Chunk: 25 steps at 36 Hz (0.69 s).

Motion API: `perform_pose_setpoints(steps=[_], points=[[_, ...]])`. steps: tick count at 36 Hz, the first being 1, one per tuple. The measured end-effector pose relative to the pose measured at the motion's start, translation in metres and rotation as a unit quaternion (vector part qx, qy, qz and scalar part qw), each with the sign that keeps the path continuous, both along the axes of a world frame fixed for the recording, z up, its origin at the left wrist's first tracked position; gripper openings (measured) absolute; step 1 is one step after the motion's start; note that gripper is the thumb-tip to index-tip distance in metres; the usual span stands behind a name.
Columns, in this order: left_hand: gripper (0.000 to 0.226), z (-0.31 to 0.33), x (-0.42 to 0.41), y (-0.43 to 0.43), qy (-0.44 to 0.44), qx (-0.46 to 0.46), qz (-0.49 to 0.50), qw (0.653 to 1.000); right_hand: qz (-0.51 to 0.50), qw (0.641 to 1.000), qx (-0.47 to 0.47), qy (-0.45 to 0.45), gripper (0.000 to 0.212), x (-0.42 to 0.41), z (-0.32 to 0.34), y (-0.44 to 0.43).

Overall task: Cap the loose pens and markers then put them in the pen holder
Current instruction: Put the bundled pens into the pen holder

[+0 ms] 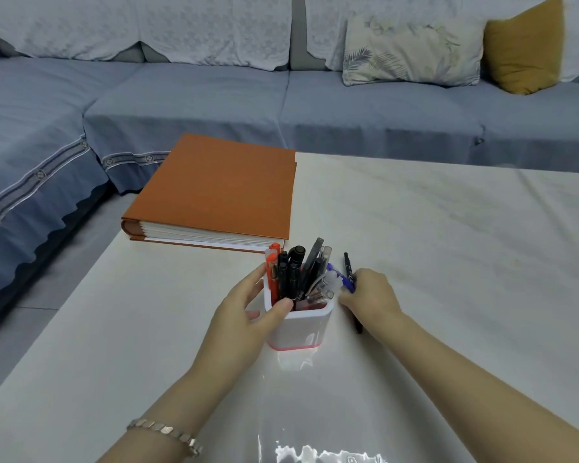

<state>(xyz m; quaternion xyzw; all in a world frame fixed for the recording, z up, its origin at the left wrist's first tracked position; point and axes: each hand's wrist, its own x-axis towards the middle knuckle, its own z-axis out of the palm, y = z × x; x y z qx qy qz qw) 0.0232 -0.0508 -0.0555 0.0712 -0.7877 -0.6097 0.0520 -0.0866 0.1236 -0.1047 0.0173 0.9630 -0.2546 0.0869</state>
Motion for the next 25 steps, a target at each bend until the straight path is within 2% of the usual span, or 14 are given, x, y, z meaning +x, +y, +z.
perform_pose_setpoints(steps=[4,7,9,12,15,18,21,23,25], points=[[0.052,0.0,0.001,0.001,-0.005,-0.002,0.002,1.0,0.001,0.994,-0.099,0.038,0.023,0.015,0.009,0.025],[0.051,0.001,0.003,0.004,0.018,-0.052,0.047,0.997,0.01,0.968,-0.243,0.055,0.022,0.031,0.038,0.037],[0.044,0.01,0.007,0.009,0.085,-0.077,0.1,0.988,0.035,0.943,-0.329,0.038,0.018,0.044,0.065,0.039],[0.04,0.035,0.008,0.019,0.227,-0.118,0.137,0.957,0.089,0.91,-0.404,0.001,0.021,0.063,0.103,0.037],[0.036,0.055,0.005,0.026,0.299,-0.174,0.088,0.934,0.148,0.89,-0.428,-0.053,0.022,0.076,0.126,0.032],[0.047,0.065,0.0,0.031,0.343,-0.316,-0.001,0.884,0.188,0.868,-0.448,-0.108,0.02,0.083,0.135,0.028],[0.054,0.064,-0.004,0.031,0.343,-0.424,-0.046,0.837,0.209,0.862,-0.444,-0.129,0.026,0.087,0.136,0.025],[0.046,0.063,-0.006,0.028,0.333,-0.458,-0.055,0.822,0.208,0.864,-0.436,-0.14,0.025,0.088,0.135,0.026],[0.039,0.066,-0.007,0.029,0.28,-0.484,-0.099,0.823,0.206,0.874,-0.414,-0.146,0.023,0.089,0.135,0.027]])
